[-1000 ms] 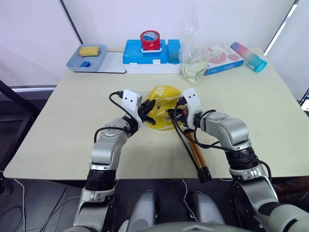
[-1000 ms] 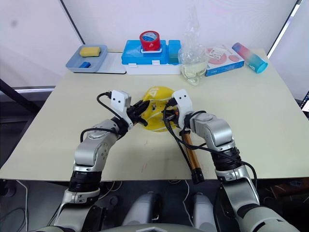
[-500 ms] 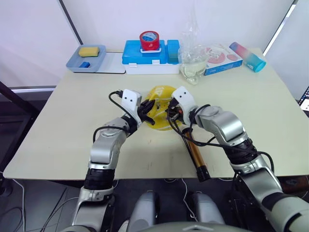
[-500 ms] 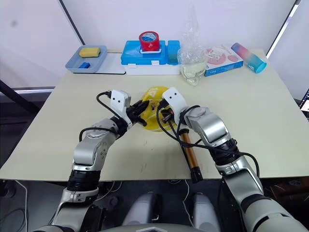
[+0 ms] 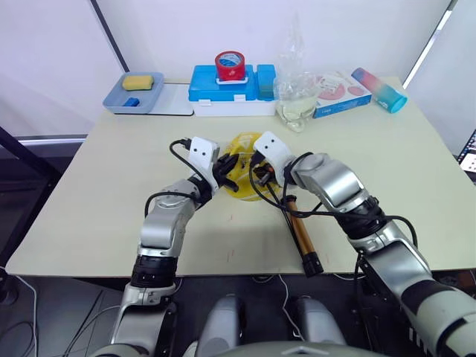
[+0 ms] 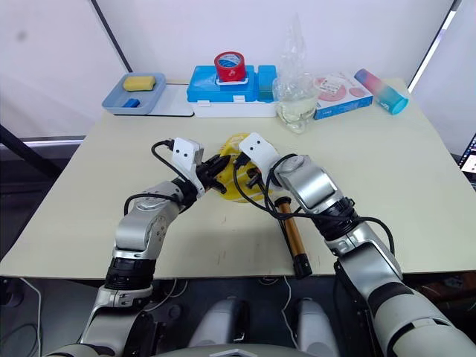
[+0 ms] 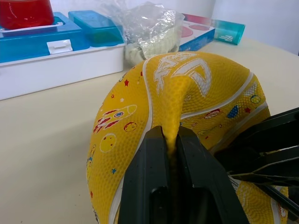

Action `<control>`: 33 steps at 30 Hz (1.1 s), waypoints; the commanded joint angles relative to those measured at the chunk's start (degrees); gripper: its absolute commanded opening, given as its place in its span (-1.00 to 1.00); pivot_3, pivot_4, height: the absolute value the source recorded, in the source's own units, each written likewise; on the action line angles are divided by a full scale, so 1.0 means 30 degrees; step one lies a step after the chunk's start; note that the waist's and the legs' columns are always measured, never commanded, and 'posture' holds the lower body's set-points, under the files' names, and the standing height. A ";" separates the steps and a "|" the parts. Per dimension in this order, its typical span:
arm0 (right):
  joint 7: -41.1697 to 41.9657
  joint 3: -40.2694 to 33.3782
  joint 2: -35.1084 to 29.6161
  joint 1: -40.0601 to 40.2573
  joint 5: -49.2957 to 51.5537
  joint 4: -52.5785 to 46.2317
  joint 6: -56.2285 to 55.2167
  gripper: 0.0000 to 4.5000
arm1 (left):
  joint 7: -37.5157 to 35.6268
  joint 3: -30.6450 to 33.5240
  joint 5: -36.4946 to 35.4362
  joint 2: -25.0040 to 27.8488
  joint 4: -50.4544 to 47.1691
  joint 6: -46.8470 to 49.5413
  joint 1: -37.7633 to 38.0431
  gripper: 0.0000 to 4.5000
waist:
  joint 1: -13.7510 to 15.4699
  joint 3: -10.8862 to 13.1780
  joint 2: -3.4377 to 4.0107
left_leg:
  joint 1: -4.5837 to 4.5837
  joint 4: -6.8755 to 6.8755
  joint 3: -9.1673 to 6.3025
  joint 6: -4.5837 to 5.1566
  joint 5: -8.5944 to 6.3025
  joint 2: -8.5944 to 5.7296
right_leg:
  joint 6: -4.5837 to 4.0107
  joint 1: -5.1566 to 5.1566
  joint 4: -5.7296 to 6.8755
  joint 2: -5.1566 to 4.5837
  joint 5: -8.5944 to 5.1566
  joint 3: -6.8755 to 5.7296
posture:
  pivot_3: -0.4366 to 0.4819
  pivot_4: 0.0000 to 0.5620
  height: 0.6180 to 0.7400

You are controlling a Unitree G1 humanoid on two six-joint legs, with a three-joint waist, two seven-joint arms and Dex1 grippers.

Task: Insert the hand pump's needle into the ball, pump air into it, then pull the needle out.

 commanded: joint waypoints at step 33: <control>0.1570 0.1334 0.3170 -0.0976 -0.3356 0.6618 -0.2818 -0.84 | -0.1153 -0.0328 -0.1126 -0.1541 0.1680 0.1045 0.0924 -1.00 | -0.0517 -0.0645 0.0145 | 0.0108 -0.0093 -0.0021 -0.0094 -0.0056 0.0014 | -0.0031 0.0028 0.0000 -0.0014 -0.0022 -0.0027 | -0.05 -0.47 0.99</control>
